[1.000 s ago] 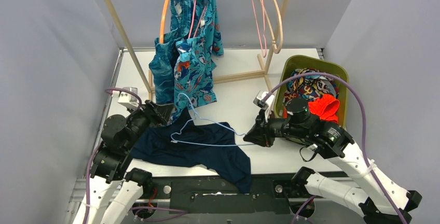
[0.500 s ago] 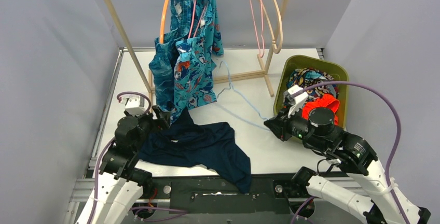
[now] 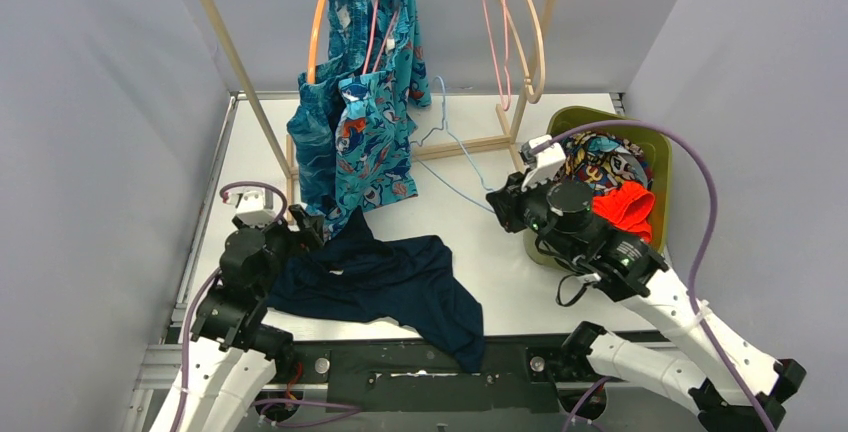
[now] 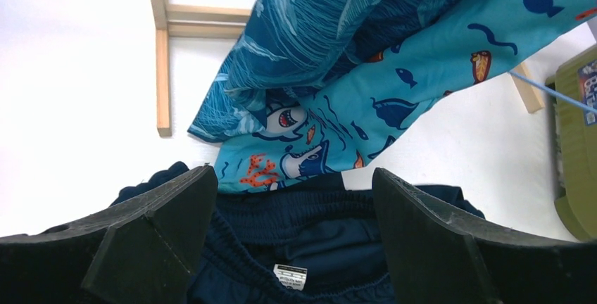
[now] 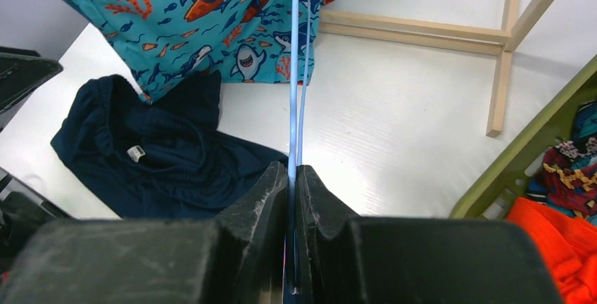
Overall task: Remove the shorts from the hanger
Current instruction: Place the hanger on the clothes rod.
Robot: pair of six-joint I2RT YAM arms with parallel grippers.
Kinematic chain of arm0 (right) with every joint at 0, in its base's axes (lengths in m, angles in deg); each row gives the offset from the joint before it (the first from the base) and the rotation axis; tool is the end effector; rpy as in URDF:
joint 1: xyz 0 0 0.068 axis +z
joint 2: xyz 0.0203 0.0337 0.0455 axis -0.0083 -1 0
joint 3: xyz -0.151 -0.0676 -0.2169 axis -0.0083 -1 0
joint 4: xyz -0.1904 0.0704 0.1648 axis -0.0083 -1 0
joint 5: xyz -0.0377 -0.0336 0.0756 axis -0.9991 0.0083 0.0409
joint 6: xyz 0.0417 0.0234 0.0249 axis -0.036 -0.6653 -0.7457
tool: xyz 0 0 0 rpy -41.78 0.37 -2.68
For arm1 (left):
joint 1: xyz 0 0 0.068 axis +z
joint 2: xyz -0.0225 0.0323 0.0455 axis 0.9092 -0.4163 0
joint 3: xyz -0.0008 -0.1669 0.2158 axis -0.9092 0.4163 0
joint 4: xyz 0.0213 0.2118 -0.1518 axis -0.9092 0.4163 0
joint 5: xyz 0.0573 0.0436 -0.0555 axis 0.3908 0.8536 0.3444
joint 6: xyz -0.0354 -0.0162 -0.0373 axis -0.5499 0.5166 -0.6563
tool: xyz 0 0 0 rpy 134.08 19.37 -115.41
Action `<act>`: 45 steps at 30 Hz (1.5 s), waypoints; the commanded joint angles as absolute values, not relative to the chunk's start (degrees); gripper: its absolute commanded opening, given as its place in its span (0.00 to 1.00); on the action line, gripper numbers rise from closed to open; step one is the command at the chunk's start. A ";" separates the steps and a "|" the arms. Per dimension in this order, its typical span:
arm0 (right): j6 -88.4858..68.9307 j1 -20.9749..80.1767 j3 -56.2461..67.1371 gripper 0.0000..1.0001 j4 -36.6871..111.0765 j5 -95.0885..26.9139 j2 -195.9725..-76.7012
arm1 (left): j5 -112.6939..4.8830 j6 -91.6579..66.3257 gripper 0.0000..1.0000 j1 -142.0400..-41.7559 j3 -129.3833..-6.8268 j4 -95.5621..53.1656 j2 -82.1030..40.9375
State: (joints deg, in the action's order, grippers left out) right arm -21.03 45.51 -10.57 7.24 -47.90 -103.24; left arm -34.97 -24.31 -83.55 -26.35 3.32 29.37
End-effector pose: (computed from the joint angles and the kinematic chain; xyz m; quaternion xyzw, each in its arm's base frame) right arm 0.1262 0.1209 0.3824 -0.1590 0.7974 0.2664 0.5176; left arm 0.1203 -0.0325 0.2752 -0.0905 0.7995 -0.1379 0.5776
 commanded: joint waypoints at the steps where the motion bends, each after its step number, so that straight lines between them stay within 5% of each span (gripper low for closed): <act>1: -23.10 46.66 -11.66 0.00 22.94 -52.31 -104.06 | -32.08 -23.40 0.81 -82.68 -25.45 -1.05 32.24; 16: -7.70 56.09 -13.31 0.00 40.27 -74.72 -109.97 | -32.85 -22.97 0.83 -81.89 -25.15 -3.74 28.31; 45: 10.02 57.17 -1.96 0.00 66.07 -79.84 -119.52 | -35.99 -22.36 0.83 -81.73 -24.35 -6.06 26.00</act>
State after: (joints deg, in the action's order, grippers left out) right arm 6.01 56.83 -7.69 59.79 -78.98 -118.37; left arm -35.58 -23.06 -82.17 -23.79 -2.38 25.98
